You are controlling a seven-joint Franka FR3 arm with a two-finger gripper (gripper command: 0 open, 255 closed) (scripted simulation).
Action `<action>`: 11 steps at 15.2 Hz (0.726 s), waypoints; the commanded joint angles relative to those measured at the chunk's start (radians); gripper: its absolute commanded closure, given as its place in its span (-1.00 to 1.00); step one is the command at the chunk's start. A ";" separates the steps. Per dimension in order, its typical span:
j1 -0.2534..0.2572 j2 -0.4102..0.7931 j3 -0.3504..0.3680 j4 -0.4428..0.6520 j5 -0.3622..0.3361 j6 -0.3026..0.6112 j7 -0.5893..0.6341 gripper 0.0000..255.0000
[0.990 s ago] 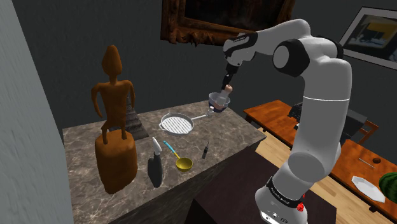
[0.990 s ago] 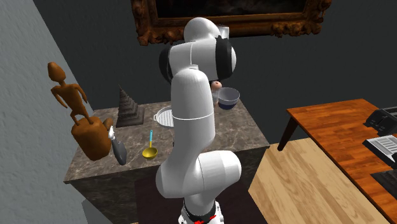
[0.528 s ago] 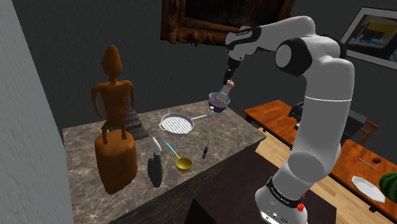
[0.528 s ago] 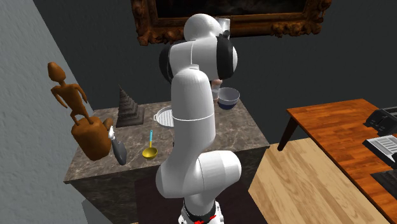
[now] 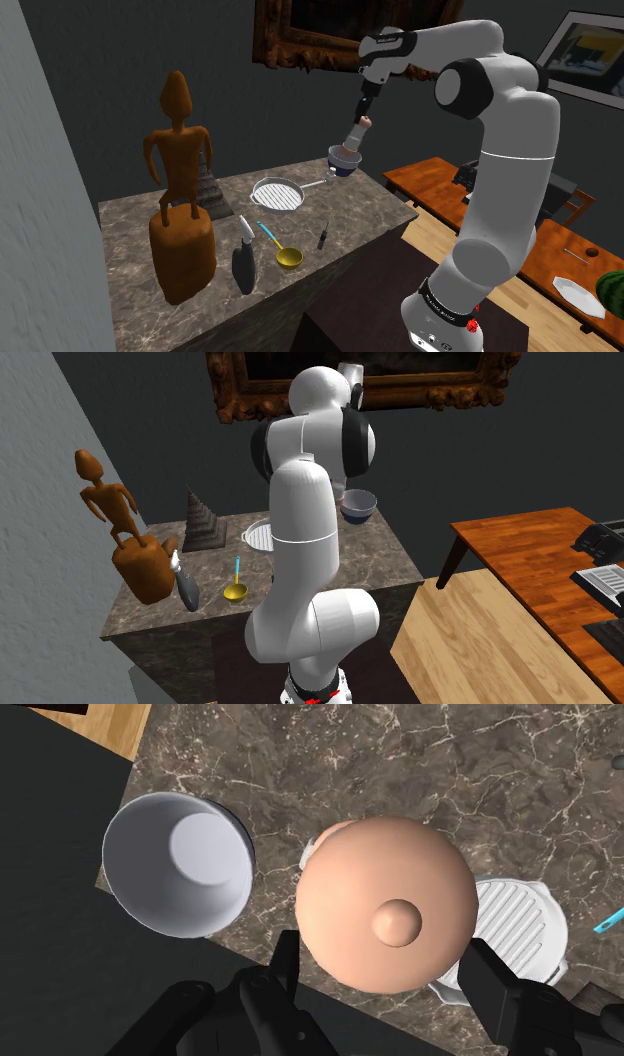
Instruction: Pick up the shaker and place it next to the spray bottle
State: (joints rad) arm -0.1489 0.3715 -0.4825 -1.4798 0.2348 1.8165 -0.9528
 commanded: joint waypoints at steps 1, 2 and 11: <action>-0.002 -0.001 -0.001 0.026 -0.002 -0.027 0.004 1.00; -0.003 -0.002 -0.002 0.040 -0.002 -0.041 0.005 1.00; -0.022 0.010 -0.004 0.179 0.000 -0.167 0.015 1.00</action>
State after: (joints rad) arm -0.1691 0.3815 -0.4867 -1.3149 0.2346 1.6627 -0.9396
